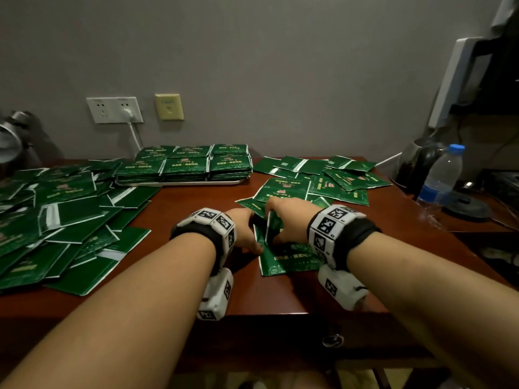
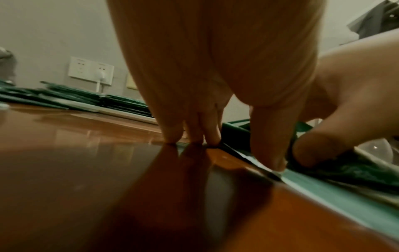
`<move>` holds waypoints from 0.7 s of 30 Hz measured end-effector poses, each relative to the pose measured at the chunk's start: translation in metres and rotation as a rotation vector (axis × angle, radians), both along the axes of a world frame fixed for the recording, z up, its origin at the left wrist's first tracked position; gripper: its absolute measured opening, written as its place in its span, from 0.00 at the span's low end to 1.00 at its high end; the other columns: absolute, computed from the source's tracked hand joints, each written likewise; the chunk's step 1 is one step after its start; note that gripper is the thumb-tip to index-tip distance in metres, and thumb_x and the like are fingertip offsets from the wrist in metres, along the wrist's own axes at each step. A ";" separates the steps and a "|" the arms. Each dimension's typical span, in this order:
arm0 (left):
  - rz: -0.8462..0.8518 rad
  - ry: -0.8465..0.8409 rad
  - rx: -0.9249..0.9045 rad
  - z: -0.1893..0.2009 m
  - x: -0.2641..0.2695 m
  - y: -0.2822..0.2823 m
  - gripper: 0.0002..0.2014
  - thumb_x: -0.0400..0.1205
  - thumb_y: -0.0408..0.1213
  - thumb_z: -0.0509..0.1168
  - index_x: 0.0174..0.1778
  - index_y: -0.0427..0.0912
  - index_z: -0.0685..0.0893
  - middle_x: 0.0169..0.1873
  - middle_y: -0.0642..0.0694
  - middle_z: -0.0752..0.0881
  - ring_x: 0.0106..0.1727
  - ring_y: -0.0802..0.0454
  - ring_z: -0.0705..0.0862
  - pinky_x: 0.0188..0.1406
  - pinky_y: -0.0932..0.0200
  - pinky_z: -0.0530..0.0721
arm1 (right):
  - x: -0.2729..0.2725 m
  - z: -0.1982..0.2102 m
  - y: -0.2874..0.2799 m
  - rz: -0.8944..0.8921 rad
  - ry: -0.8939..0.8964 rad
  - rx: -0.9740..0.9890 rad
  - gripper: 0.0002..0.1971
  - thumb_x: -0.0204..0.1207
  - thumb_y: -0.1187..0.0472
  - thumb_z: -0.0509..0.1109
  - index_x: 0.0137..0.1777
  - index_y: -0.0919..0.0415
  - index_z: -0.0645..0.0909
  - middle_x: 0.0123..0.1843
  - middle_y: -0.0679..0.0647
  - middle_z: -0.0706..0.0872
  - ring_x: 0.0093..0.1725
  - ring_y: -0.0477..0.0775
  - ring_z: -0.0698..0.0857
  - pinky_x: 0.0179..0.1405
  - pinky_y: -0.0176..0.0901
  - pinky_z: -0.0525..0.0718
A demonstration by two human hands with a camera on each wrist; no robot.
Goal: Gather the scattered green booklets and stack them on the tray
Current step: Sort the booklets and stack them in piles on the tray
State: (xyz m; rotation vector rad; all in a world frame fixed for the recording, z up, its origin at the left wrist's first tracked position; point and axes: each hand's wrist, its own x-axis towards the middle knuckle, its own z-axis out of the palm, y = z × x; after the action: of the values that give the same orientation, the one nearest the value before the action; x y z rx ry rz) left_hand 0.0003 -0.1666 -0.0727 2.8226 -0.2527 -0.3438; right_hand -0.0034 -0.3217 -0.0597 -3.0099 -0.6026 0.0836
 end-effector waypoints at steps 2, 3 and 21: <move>0.076 -0.011 -0.055 -0.001 -0.002 0.010 0.32 0.67 0.42 0.81 0.64 0.44 0.76 0.58 0.54 0.82 0.59 0.50 0.82 0.53 0.57 0.81 | -0.002 0.002 0.010 0.039 -0.017 0.054 0.33 0.65 0.55 0.82 0.67 0.55 0.69 0.56 0.56 0.82 0.54 0.59 0.83 0.46 0.47 0.82; 0.114 -0.001 -0.074 -0.002 -0.003 0.016 0.31 0.68 0.41 0.81 0.63 0.43 0.74 0.58 0.55 0.82 0.60 0.50 0.82 0.52 0.57 0.81 | -0.003 0.003 0.015 0.050 -0.017 0.088 0.35 0.64 0.55 0.82 0.68 0.54 0.69 0.58 0.55 0.82 0.55 0.58 0.83 0.49 0.48 0.83; -0.128 -0.064 0.225 0.002 -0.005 -0.009 0.54 0.66 0.62 0.77 0.82 0.40 0.59 0.78 0.40 0.65 0.78 0.41 0.66 0.76 0.43 0.70 | -0.024 0.009 -0.010 -0.171 0.222 -0.243 0.48 0.66 0.39 0.76 0.81 0.58 0.59 0.68 0.55 0.81 0.62 0.56 0.83 0.51 0.44 0.81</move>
State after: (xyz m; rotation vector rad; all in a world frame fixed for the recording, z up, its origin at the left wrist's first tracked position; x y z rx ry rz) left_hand -0.0048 -0.1758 -0.0711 3.0500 -0.4359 -0.3289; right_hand -0.0274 -0.3314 -0.0507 -3.2031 -0.3345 0.5088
